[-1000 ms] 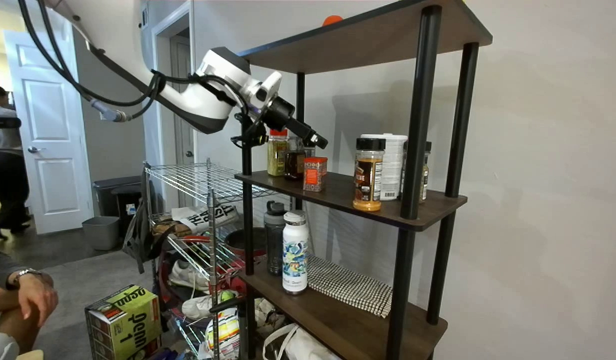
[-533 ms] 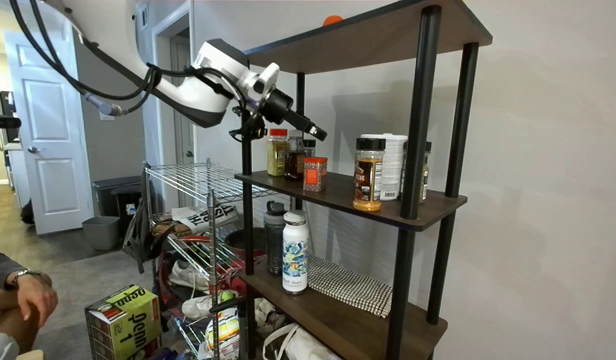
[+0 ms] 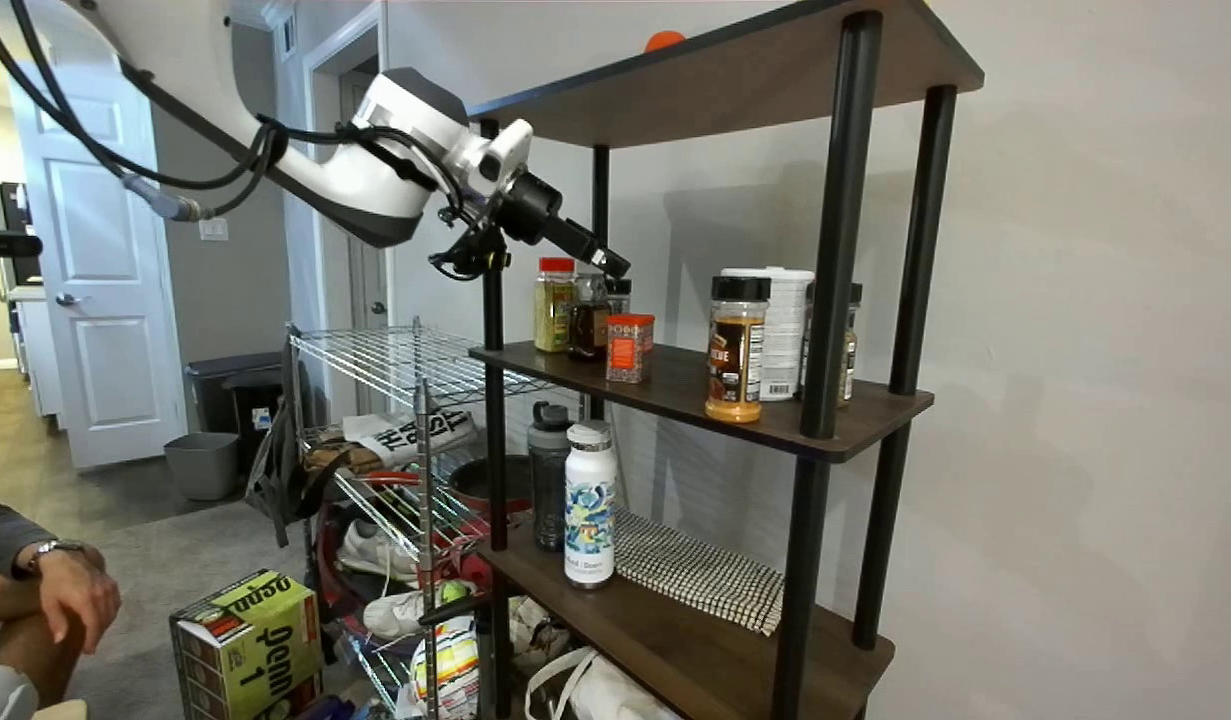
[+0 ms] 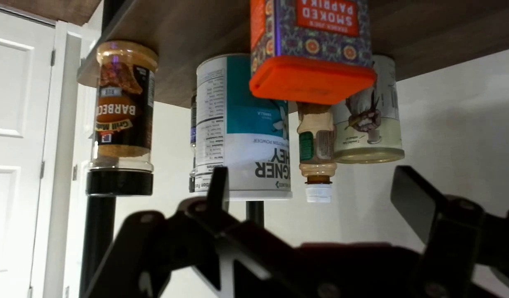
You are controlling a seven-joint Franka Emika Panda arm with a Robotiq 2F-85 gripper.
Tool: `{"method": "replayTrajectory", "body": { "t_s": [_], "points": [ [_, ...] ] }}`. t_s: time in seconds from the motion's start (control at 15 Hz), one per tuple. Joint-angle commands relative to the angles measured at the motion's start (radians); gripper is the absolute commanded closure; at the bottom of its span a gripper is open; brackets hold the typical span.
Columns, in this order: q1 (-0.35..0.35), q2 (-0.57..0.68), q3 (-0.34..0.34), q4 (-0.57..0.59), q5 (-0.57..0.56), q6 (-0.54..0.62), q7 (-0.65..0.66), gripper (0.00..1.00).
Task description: Move the container from the top shelf to the second shelf
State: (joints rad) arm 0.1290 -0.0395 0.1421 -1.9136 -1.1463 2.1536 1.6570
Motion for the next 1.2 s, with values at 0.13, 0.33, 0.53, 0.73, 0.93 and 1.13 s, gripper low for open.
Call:
{"method": "replayTrajectory", "body": {
  "t_s": [0.13,0.33,0.53,0.73,0.93,1.13],
  "points": [
    [0.014,-0.164,0.014,-0.119,0.051,-0.092,-0.036,0.0],
    [0.025,-0.221,0.036,-0.141,0.077,-0.141,-0.028,0.0],
    [0.05,-0.265,0.067,-0.153,0.123,-0.175,-0.033,0.0],
    [0.083,-0.305,0.102,-0.157,0.212,-0.218,-0.047,0.0],
    [0.108,-0.344,0.136,-0.154,0.282,-0.278,-0.061,0.0],
    [0.124,-0.379,0.161,-0.153,0.344,-0.332,-0.074,0.0]
  ]
}}
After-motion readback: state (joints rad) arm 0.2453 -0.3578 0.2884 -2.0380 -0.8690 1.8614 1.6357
